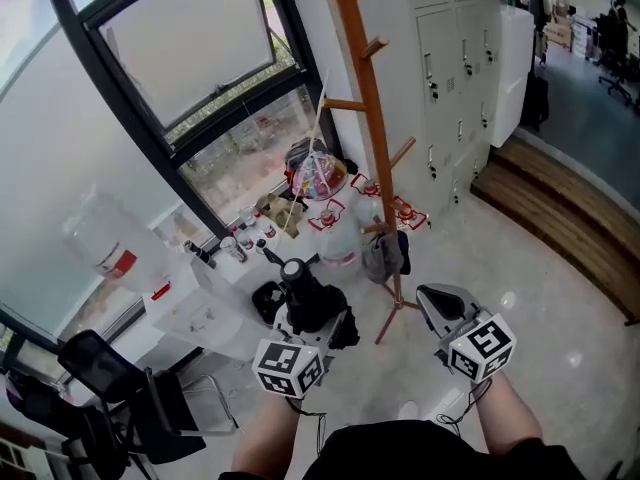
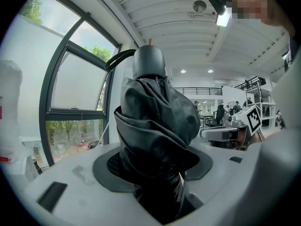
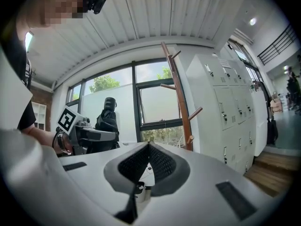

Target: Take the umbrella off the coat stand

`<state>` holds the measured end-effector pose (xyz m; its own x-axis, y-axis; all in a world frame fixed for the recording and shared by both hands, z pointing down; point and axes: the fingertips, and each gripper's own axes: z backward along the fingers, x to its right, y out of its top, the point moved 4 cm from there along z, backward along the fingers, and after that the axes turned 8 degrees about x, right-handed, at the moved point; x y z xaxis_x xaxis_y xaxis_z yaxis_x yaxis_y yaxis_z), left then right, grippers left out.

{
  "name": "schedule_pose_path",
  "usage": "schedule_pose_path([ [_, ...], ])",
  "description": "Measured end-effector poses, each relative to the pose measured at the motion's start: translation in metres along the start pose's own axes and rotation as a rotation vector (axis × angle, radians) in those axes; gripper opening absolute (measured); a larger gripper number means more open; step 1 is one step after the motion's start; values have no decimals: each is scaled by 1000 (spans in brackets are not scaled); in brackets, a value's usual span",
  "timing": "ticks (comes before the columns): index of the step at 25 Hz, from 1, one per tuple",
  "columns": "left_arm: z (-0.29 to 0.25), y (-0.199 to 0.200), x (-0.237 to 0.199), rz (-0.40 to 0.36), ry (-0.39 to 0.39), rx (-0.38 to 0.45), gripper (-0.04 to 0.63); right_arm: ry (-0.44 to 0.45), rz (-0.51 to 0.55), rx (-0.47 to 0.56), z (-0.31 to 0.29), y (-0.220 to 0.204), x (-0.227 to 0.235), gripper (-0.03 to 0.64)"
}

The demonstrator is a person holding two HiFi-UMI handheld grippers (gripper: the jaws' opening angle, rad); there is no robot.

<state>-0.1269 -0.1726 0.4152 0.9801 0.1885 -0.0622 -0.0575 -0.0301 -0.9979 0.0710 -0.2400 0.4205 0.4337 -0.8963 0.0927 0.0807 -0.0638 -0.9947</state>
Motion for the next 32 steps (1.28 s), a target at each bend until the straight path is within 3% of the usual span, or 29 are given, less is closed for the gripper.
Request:
schedule_pose_path([
  [14, 62, -23, -42, 13, -88, -38, 247, -20, 2, -30, -46, -21, -85, 54],
  [32, 103, -60, -13, 50, -352, -86, 247, -234, 13, -84, 1, -45, -149, 54],
])
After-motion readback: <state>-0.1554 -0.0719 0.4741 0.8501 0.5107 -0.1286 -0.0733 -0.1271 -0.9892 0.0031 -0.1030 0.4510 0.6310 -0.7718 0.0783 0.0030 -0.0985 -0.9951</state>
